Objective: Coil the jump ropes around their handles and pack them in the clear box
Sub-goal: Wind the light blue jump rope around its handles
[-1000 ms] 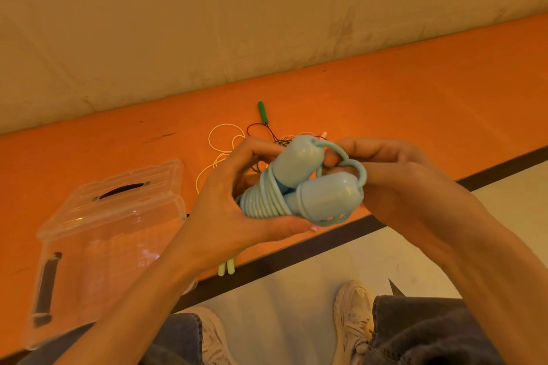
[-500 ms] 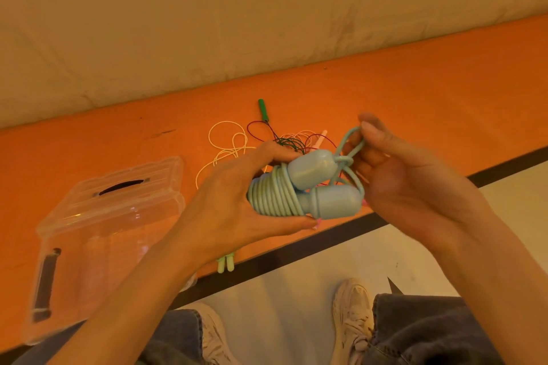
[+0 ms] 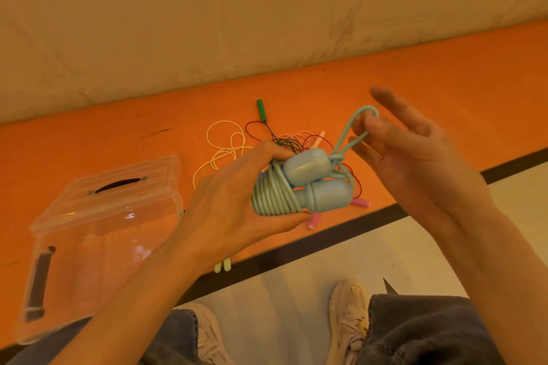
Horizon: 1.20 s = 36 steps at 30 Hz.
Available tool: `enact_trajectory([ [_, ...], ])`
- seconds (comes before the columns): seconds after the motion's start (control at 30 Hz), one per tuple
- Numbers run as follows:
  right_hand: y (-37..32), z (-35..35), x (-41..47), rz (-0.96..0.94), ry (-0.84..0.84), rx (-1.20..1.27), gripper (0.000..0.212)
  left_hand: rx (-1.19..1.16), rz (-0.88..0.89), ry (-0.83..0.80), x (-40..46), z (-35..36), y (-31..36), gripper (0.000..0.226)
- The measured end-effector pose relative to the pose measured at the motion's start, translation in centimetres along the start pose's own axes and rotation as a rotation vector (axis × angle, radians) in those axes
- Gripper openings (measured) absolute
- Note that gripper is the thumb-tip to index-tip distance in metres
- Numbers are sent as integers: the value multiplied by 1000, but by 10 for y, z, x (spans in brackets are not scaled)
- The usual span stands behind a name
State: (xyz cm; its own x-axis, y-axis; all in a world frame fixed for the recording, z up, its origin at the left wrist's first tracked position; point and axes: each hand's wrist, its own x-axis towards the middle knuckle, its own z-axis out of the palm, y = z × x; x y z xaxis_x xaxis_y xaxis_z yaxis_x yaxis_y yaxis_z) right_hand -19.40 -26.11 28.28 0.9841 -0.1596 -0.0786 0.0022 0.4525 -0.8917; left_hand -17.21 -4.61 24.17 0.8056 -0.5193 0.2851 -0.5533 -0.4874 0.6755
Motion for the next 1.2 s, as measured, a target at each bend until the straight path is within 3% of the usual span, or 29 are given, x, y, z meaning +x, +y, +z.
enact_trajectory([
  [0.13, 3, 4, -2, -37, 14, -278, 62, -4, 19, 47, -4, 4, 0, 58],
  [0.3, 6, 4, -8, 30, -76, -460, 25, 150, 80, 56, -2, 7, -1, 56],
  [0.4, 1, 6, -9, -59, -140, -689, 29, 275, 146, 17, -5, 11, -1, 56],
  [0.53, 2, -3, -5, -93, -94, -992, 33, 393, 186, 8, -6, 15, -1, 55],
  [0.67, 8, -4, -4, -171, -8, -784, 16, 249, 84, -37, -3, 14, -1, 55],
  [0.93, 1, -5, -2, -127, 185, -106, 15, 83, -5, -27, -2, 14, 4, 58],
  [1.2, 3, -5, 6, -125, 269, -20, 13, -139, -36, -100, -2, 17, 5, 58],
])
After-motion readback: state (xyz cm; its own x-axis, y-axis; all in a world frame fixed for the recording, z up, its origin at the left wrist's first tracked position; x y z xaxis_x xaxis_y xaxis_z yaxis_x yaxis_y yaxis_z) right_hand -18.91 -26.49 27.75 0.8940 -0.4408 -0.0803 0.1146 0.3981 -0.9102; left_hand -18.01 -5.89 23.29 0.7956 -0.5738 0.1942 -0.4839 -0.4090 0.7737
